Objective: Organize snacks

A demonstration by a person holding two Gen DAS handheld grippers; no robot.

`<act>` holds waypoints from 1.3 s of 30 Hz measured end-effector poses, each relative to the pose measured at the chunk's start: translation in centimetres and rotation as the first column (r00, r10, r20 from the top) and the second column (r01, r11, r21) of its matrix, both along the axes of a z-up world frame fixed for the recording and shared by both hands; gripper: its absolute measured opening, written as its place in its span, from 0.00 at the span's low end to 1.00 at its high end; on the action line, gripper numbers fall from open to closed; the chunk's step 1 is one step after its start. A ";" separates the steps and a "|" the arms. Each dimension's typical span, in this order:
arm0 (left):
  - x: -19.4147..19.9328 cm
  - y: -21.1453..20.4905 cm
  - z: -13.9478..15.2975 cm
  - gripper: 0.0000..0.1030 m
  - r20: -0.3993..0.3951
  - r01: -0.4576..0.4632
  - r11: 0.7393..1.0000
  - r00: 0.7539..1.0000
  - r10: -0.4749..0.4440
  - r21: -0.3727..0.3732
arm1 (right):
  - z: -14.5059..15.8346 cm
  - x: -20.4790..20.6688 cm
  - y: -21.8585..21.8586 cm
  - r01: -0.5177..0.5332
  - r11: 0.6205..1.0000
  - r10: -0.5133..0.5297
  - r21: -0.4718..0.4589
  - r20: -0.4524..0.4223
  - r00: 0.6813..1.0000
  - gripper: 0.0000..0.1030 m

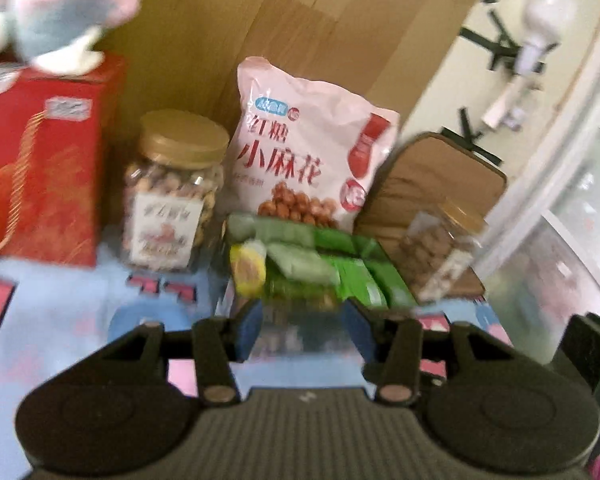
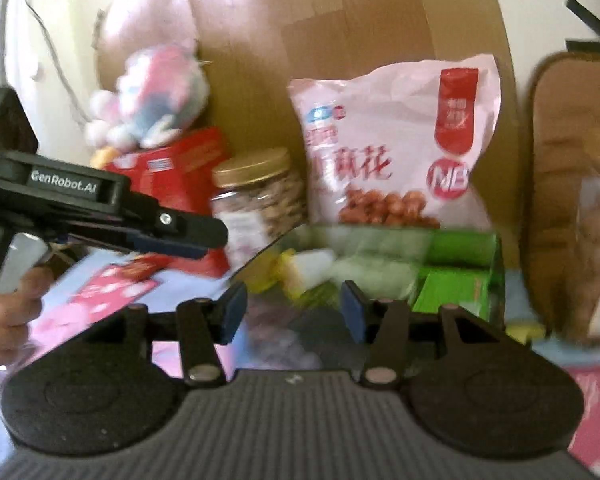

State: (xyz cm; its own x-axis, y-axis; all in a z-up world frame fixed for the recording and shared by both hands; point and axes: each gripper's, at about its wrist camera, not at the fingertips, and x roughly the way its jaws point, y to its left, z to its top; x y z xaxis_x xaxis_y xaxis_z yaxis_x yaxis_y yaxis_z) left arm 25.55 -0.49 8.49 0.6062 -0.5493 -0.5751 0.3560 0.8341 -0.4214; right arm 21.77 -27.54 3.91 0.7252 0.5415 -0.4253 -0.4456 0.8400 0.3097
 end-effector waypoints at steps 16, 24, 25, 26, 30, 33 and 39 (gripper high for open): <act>-11.4 8.8 -7.1 0.46 -0.136 -0.142 0.989 0.980 0.147 0.042 | -6.9 -13.8 13.5 -0.364 0.844 0.356 -0.394 -0.094 0.930 0.36; -10.3 10.2 -8.2 0.53 -0.145 -0.224 0.974 0.964 0.224 0.021 | -5.4 -11.4 10.3 -0.143 0.939 0.146 -0.312 -0.015 0.989 0.41; -10.3 10.3 -8.4 0.53 -0.152 -0.228 0.973 0.962 0.228 0.021 | -5.7 -11.5 10.3 -0.160 0.939 0.157 -0.306 -0.034 0.987 0.43; -10.2 10.4 -8.6 0.53 -0.161 -0.227 0.974 0.961 0.227 0.021 | -6.0 -11.4 10.4 -0.175 0.935 0.168 -0.308 -0.050 0.984 0.44; -11.0 10.6 -9.5 0.53 -0.184 -0.228 0.973 0.956 0.228 0.024 | -6.4 -11.9 11.1 -0.215 0.923 0.203 -0.317 -0.073 0.977 0.44; -11.1 10.2 -10.2 0.50 -0.227 -0.223 0.975 0.950 0.214 -0.014 | -6.5 -11.9 11.8 -0.229 0.914 0.216 -0.334 -0.073 0.974 0.44; -12.3 7.1 -9.6 0.44 -0.149 -0.234 0.969 0.959 0.243 0.078 | -7.1 -11.4 12.3 -0.219 0.920 0.201 -0.324 -0.089 0.975 0.45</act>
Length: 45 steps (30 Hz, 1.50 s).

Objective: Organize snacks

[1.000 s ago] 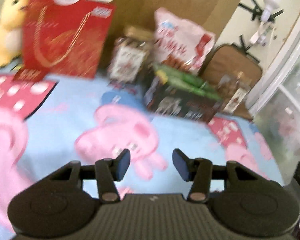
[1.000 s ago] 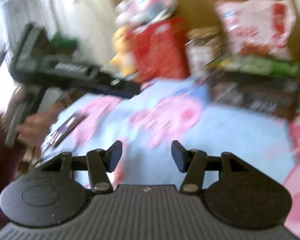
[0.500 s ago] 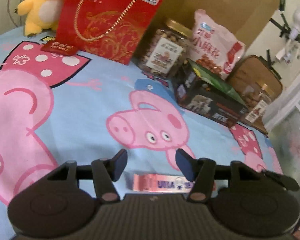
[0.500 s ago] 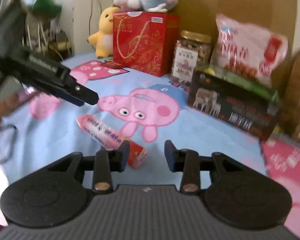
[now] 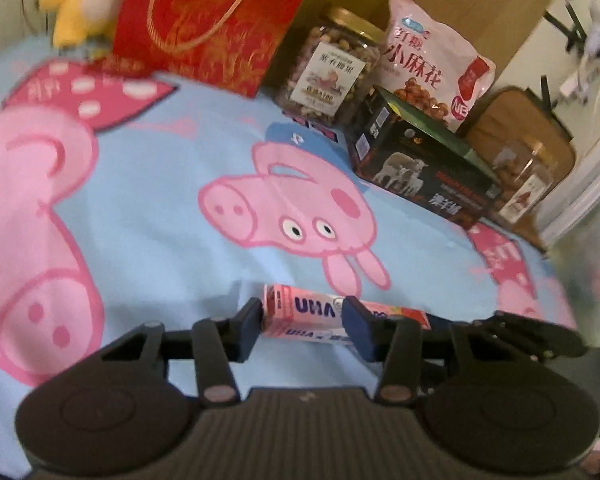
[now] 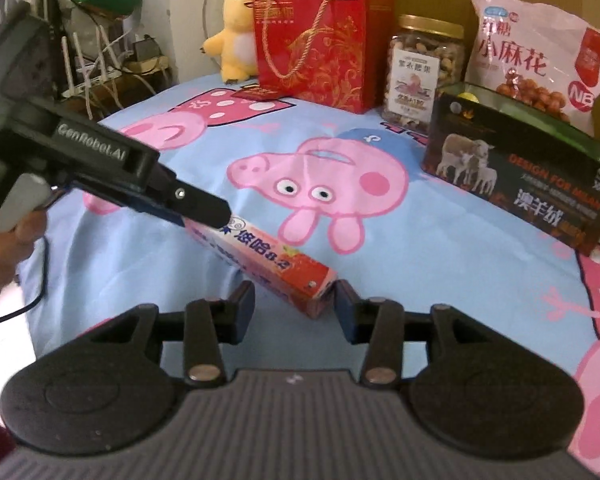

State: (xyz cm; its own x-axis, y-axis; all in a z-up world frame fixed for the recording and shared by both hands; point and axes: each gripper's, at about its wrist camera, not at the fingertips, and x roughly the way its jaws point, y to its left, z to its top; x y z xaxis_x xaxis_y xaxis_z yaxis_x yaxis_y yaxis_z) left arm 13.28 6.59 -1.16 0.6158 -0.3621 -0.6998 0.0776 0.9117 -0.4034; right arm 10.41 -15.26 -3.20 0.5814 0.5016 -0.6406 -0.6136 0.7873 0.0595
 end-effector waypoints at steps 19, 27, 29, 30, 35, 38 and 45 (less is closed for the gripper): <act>10.8 -9.7 7.8 0.44 0.235 0.139 0.988 0.960 -0.151 0.065 | 5.3 5.5 -8.0 0.250 0.959 -0.273 0.136 0.195 0.942 0.34; 18.4 -13.2 6.4 0.50 0.213 0.082 0.983 0.970 -0.117 0.166 | 6.0 13.9 -10.6 0.366 0.923 -0.386 0.121 0.268 0.883 0.38; 17.4 -12.4 6.4 0.50 0.227 0.088 0.987 0.967 -0.117 0.134 | 6.1 12.5 -12.1 0.398 0.899 -0.430 0.181 0.207 0.879 0.38; 16.6 -11.8 6.4 0.50 0.226 0.090 0.989 0.967 -0.114 0.114 | 6.2 11.6 -12.8 0.397 0.892 -0.437 0.214 0.190 0.879 0.38; 11.9 -10.2 6.8 0.51 0.189 0.136 0.986 0.970 -0.153 0.101 | 5.6 5.7 -14.7 0.383 0.878 -0.424 0.286 0.094 0.901 0.38; 8.3 -9.7 5.7 0.54 0.130 0.212 0.973 0.966 -0.222 0.087 | 4.8 2.7 -15.3 0.324 0.889 -0.342 0.325 -0.001 0.940 0.40; 1.4 -8.8 1.3 0.54 -0.041 0.307 0.951 0.951 -0.308 -0.025 | 2.2 -6.4 -14.1 0.180 0.930 -0.177 0.322 -0.041 0.983 0.47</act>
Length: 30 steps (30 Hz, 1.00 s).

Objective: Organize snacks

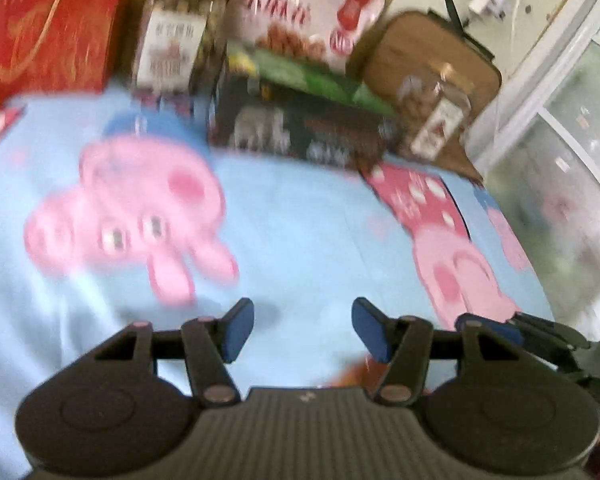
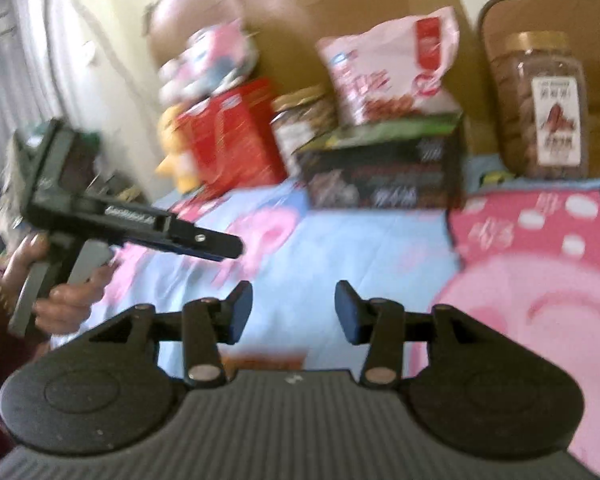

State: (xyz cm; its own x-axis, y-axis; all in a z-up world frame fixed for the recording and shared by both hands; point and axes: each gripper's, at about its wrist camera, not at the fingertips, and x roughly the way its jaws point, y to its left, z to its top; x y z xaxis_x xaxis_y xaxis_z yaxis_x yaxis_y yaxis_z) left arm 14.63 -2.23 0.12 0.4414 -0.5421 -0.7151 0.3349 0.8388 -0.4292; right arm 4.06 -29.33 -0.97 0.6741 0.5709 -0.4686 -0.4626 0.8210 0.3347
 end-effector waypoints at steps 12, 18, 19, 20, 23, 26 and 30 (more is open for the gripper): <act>-5.9 -0.1 -2.0 0.55 -0.083 0.000 0.995 0.996 -0.008 -0.102 | -3.2 -2.9 0.8 0.048 0.998 -0.042 0.036 -0.133 0.990 0.47; -6.1 0.1 -2.8 0.54 -0.123 -0.047 0.979 0.992 0.022 -0.201 | -4.1 -1.9 0.4 0.084 0.980 -0.039 0.182 -0.237 0.971 0.29; -5.8 0.2 -2.9 0.51 -0.135 -0.059 0.974 0.990 0.030 -0.220 | -4.4 -1.7 0.3 0.106 0.976 -0.055 0.191 -0.252 0.966 0.14; -5.6 0.2 -3.1 0.48 -0.149 -0.069 0.970 0.988 0.034 -0.233 | -4.7 -1.4 0.3 0.125 0.973 -0.070 0.196 -0.266 0.961 0.07; -4.7 0.1 -3.7 0.32 -0.176 -0.090 0.962 0.983 0.044 -0.259 | -5.2 -1.4 -0.1 0.156 0.958 -0.082 0.242 -0.291 0.953 0.03; -4.1 -0.4 -3.9 0.14 -0.172 -0.086 0.964 0.984 0.042 -0.253 | -5.1 -1.6 0.1 0.150 0.962 -0.085 0.229 -0.274 0.958 0.03; -3.7 -0.4 -3.5 0.13 -0.145 -0.068 0.966 0.989 0.032 -0.250 | -5.0 -1.2 -0.3 0.157 0.957 -0.089 0.245 -0.268 0.959 0.03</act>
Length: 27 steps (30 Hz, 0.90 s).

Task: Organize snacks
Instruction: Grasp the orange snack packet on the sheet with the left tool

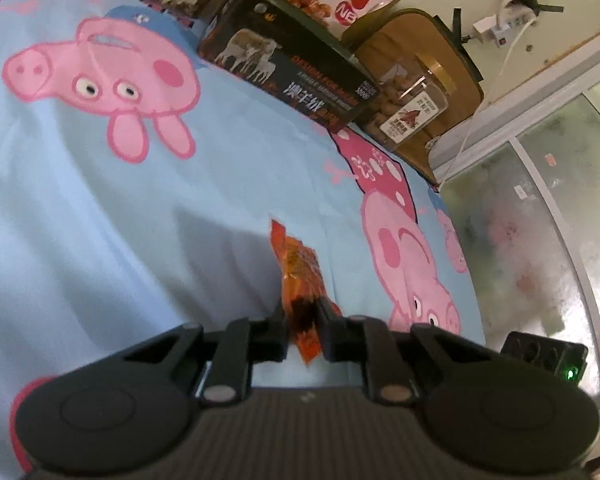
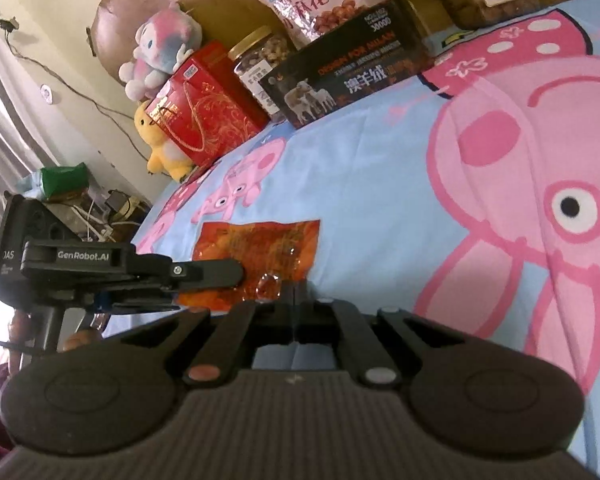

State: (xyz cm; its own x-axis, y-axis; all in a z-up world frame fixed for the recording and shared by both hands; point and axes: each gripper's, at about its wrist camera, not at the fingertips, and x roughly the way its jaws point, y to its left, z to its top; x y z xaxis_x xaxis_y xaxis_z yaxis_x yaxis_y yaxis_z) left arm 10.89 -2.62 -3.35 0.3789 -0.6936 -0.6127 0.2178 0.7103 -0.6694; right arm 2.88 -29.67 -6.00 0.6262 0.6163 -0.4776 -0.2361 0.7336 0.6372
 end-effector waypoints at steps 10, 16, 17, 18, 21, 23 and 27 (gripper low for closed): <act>-0.3 2.5 2.2 0.11 0.090 0.060 0.978 0.995 -0.043 -0.198 | 0.7 0.1 -0.7 -0.059 0.996 0.054 0.064 0.080 0.995 0.54; -0.3 2.2 3.8 0.12 0.143 0.093 0.973 0.988 -0.063 -0.213 | 0.0 1.3 -2.6 -0.090 0.927 0.078 0.364 0.047 0.996 0.53; -0.2 2.1 4.1 0.12 0.152 0.081 0.979 0.987 -0.052 -0.189 | -0.1 1.6 -2.6 -0.105 0.913 0.094 0.394 0.047 0.994 0.39; 0.3 1.8 4.4 0.12 0.155 0.079 0.984 0.986 -0.054 -0.160 | 0.1 1.8 -2.6 -0.100 0.918 0.092 0.384 0.039 0.995 0.17; 2.3 1.0 5.2 0.14 0.156 0.068 0.993 0.986 -0.052 -0.101 | 1.3 2.8 -2.3 -0.086 0.944 0.068 0.319 0.066 0.995 0.03; 4.1 0.1 6.3 0.16 0.199 0.062 0.997 0.979 -0.052 -0.043 | 2.9 3.6 -1.9 -0.071 0.971 0.044 0.230 0.117 0.992 0.03; 9.7 -2.3 8.9 0.18 0.284 0.053 0.997 0.957 -0.065 0.050 | 5.4 7.3 -1.0 0.003 0.997 -0.018 0.073 0.214 0.977 0.03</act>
State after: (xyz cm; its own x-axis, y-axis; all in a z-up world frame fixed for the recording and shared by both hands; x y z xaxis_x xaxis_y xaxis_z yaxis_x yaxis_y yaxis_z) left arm 20.55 -4.88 5.54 0.5014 -0.6960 -0.5139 0.4373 0.7164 -0.5436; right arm 10.23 -30.71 -0.56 0.7155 0.6372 -0.2863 -0.3654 0.6907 0.6241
